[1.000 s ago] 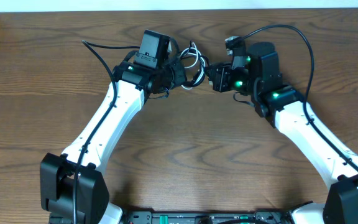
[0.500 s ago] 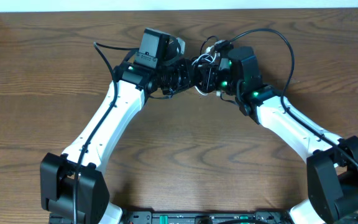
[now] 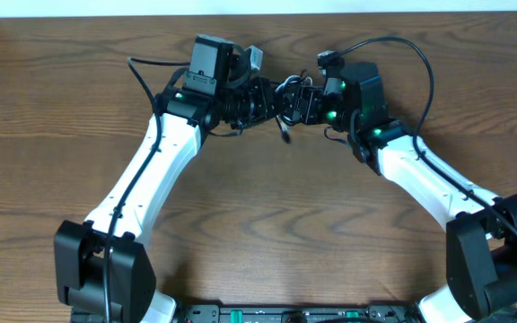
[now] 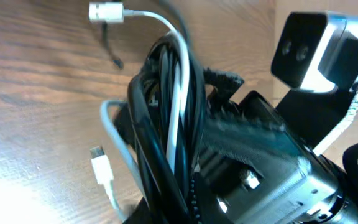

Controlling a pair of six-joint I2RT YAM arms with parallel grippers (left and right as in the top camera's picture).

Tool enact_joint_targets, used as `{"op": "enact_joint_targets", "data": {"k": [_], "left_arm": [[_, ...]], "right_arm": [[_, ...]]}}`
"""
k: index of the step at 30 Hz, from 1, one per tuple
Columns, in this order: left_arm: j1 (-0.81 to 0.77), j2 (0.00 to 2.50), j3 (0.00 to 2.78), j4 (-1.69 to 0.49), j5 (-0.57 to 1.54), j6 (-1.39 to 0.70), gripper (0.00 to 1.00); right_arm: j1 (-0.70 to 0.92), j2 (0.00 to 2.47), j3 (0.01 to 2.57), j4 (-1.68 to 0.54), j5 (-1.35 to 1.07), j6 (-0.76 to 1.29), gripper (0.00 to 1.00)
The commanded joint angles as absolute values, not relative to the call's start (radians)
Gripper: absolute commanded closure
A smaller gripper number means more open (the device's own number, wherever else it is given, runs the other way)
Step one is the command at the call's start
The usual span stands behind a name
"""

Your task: Untangle cables

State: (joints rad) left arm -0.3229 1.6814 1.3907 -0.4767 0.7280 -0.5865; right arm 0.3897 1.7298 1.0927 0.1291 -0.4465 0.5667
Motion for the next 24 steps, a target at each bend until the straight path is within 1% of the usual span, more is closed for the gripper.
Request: {"op": "enact_joint_targets", "data": {"k": [1, 4, 9, 14, 19, 24], "left_arm": [[-0.330, 1.666, 1.404, -0.474, 0.764, -0.535, 0.93], [-0.315, 1.666, 1.404, -0.488, 0.740, -0.502, 0.93], [-0.297, 1.666, 1.404, -0.523, 0.687, -0.443, 0.93], [-0.281, 1.666, 1.404, -0.531, 0.687, -0.362, 0.92], [-0.265, 1.666, 1.404, -0.548, 0.713, -0.347, 0.92], [-0.231, 1.666, 1.404, -0.545, 0.852, -0.344, 0.92]], "right_arm": [[0.360, 1.705, 1.099, 0.125, -0.572, 0.578, 0.24], [0.322, 1.654, 1.099, 0.096, -0.614, 0.589, 0.23], [0.295, 1.583, 1.099, 0.022, -0.616, 0.583, 0.23], [0.267, 1.531, 1.099, -0.057, -0.601, 0.512, 0.26], [0.248, 1.530, 1.099, -0.145, -0.527, 0.411, 0.30], [0.247, 1.536, 1.098, -0.276, -0.436, 0.245, 0.44]]}}
